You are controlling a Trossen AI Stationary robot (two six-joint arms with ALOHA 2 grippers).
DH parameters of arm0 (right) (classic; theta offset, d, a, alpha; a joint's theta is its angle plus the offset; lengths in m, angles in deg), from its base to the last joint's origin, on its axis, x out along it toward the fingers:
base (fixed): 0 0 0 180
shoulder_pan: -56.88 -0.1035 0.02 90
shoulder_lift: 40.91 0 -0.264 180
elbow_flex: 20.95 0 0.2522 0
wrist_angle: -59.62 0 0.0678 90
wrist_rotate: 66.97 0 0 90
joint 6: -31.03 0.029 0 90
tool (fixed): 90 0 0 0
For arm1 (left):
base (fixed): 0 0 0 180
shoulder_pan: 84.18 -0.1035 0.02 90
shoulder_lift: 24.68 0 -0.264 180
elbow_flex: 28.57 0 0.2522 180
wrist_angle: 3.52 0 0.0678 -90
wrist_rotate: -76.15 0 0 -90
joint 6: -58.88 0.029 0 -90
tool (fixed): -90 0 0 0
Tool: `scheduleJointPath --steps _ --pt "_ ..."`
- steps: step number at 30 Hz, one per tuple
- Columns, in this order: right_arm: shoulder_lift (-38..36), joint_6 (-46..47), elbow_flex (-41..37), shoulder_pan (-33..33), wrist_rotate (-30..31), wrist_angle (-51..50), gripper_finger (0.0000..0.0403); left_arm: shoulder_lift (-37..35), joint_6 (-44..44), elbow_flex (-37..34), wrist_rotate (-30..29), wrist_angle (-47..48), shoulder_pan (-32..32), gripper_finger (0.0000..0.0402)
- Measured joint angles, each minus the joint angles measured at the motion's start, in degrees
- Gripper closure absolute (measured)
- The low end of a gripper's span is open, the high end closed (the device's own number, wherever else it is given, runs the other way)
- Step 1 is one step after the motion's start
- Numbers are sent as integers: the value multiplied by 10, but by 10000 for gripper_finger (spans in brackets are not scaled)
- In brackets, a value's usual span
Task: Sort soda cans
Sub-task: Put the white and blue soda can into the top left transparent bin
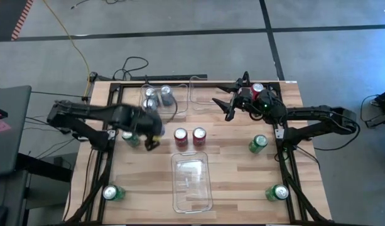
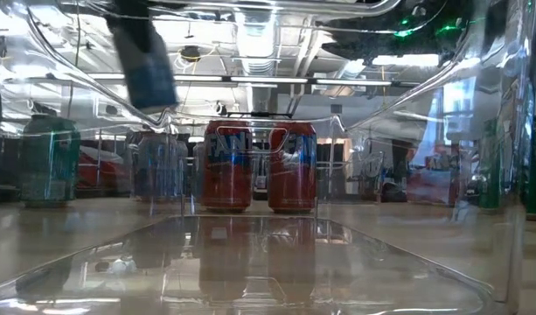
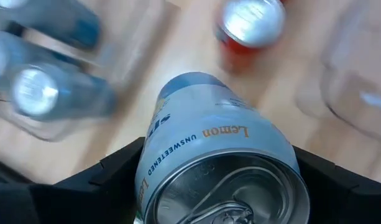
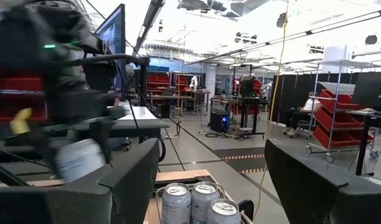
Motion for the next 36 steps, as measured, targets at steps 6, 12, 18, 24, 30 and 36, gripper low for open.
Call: scheduleJointPath --steps 6,12,18,24,30,36 --pt "0 0 0 0 0 0 91 0 62 8 -10 -33 -107 100" --pt "0 0 0 0 0 -2 91 0 115 8 0 -98 -184 100" --pt "0 0 0 0 0 -2 91 10 127 8 16 -124 -244 100" --pt "0 -1 0 1 0 -2 91 53 150 8 23 -137 -278 99" --pt "0 -1 0 1 0 -6 91 105 173 8 25 -145 -284 99" --pt "0 -2 0 2 0 -11 91 153 193 8 27 -144 -291 99"
